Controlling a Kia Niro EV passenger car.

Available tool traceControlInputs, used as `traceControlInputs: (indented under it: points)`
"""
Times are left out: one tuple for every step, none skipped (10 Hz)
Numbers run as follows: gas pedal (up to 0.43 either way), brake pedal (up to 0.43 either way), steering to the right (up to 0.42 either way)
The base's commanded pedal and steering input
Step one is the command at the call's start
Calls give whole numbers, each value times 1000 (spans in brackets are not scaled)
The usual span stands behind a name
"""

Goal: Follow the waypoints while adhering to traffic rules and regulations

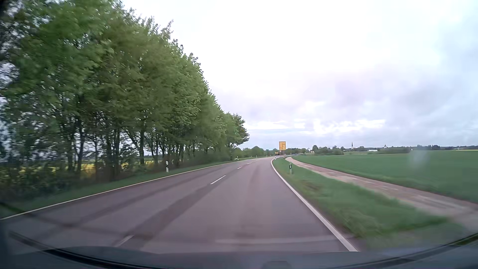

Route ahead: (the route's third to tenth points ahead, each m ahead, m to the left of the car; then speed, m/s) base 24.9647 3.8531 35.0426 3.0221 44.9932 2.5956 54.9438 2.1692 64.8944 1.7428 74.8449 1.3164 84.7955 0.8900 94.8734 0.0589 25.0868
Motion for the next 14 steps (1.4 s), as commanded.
traceControlInputs:
  points:
    - [98,0,7]
    - [98,0,7]
    - [98,0,7]
    - [98,0,7]
    - [98,0,7]
    - [98,0,7]
    - [98,0,6]
    - [87,0,6]
    - [87,0,7]
    - [87,0,7]
    - [87,0,7]
    - [87,0,7]
    - [87,0,7]
    - [87,0,7]
